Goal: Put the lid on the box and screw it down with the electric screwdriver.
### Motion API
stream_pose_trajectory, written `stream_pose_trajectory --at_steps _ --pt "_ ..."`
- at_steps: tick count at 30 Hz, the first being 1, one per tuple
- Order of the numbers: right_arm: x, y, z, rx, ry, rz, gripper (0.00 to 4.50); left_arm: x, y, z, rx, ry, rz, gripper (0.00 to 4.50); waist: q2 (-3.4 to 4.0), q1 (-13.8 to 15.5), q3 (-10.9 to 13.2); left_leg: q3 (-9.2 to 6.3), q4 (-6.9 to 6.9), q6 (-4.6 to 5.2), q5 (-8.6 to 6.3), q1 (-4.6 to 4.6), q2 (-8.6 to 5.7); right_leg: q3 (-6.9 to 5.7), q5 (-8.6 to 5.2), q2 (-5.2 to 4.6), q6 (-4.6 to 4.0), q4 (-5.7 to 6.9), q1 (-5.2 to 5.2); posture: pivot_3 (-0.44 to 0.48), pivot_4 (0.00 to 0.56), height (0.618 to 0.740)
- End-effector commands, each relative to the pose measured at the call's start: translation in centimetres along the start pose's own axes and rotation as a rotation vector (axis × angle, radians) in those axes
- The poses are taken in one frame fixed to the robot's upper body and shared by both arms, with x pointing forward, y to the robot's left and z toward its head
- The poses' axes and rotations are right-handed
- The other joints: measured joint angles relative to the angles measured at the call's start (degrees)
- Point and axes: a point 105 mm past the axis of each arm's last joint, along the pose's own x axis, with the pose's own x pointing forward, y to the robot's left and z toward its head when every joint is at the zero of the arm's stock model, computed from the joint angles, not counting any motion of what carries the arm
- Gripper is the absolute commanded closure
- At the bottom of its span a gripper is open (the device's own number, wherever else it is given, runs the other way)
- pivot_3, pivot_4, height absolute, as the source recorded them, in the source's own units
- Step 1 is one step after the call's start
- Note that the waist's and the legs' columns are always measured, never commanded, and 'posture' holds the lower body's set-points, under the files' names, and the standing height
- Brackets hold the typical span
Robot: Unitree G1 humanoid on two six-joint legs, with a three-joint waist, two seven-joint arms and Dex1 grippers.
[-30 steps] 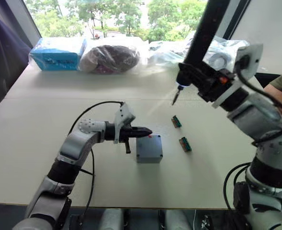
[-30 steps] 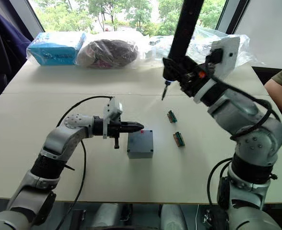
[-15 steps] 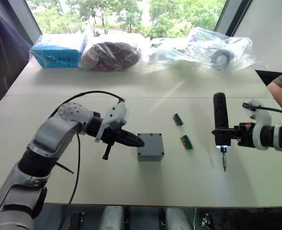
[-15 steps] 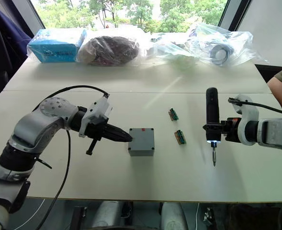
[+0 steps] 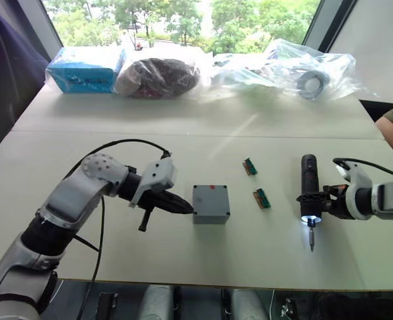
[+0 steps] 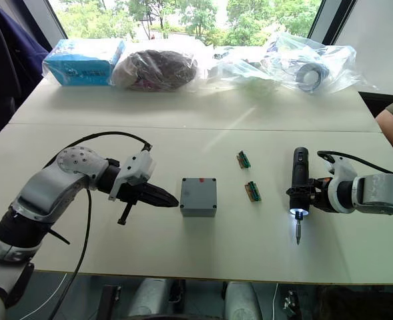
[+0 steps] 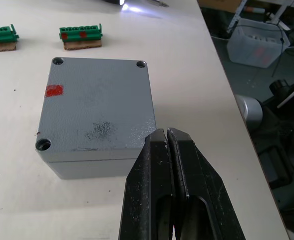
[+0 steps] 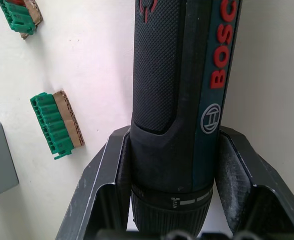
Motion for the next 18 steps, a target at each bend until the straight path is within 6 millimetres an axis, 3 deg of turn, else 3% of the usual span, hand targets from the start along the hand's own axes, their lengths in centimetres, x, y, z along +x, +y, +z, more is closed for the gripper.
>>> stream_pose_trajectory --at_steps 1,3,8,12,16,18 --pt "-0.2 0.2 0.2 0.018 -0.012 0.02 2.76 -0.2 -0.1 0.6 0.041 -0.001 0.014 4.5 0.0 0.0 0.0 -0.01 0.0 0.0 0.0 0.01 0.0 0.0 0.0 0.0 0.0 0.0 0.01 0.0 0.15 0.74" --pt "0.0 -0.4 -0.1 0.015 0.001 -0.009 1.76 -0.2 0.1 0.7 0.039 -0.004 0.024 4.5 -0.01 0.0 0.0 -0.01 0.0 0.0 0.0 0.02 0.0 0.0 0.0 0.01 0.0 0.01 0.01 0.0 0.15 0.74" --pt "-0.2 -0.5 0.4 -0.035 -0.016 -0.044 0.14 -0.5 0.7 0.7 0.028 -0.009 0.065 4.5 -0.1 0.1 -0.1 -0.06 0.08 0.0 0.0 0.09 0.01 -0.01 0.01 0.03 0.01 0.01 0.16 0.0 0.15 0.74" --pt "-1.3 0.1 1.9 -0.13 -0.076 -0.06 0.02 -1.3 1.5 0.7 0.009 -0.017 0.119 4.5 -0.1 0.0 -0.1 -0.07 0.29 0.01 -0.01 0.05 0.0 0.0 0.07 0.02 0.08 0.01 0.21 0.0 0.15 0.74" --pt "-3.0 2.6 4.3 -0.241 -0.178 0.026 0.02 -2.2 2.3 0.8 -0.02 -0.036 0.175 4.5 -0.05 0.0 0.0 -0.05 0.44 0.04 -0.02 0.02 0.02 0.04 0.08 0.02 0.09 0.14 0.16 0.0 0.15 0.74" --pt "-3.9 4.8 4.9 -0.308 -0.219 0.124 0.02 -2.7 2.6 0.8 -0.036 -0.051 0.201 4.5 -0.06 0.0 0.0 -0.07 0.46 0.04 -0.03 0.02 0.09 0.04 0.08 0.07 0.09 0.17 0.16 0.0 0.15 0.74"
